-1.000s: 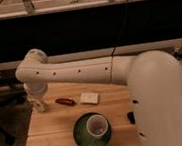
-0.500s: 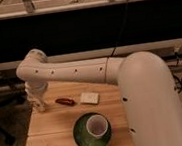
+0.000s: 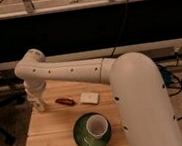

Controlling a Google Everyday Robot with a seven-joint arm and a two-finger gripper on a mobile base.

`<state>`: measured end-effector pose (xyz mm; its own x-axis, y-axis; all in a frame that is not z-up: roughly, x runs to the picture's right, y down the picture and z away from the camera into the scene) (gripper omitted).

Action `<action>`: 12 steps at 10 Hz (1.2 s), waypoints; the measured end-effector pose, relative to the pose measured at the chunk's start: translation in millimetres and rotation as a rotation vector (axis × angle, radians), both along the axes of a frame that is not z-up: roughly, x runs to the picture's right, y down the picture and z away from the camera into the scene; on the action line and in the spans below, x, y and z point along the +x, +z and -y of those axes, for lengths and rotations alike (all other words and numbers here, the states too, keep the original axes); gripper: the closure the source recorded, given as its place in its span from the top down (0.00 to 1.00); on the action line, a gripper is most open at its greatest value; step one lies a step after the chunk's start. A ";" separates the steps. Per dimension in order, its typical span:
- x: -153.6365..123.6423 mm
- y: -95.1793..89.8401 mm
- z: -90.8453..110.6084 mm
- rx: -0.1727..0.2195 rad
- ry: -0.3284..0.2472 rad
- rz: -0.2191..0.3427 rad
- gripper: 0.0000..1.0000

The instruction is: Knock the bottle over

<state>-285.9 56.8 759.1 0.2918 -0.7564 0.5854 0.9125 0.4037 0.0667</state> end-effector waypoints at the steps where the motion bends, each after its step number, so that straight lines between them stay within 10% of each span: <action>1: -3.7 2.1 1.7 0.001 -0.002 0.002 0.00; 12: -35.8 21.9 14.7 0.022 -0.033 0.034 0.00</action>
<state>-321.6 42.0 781.1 0.2467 -0.7783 0.5774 0.9224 0.3713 0.1065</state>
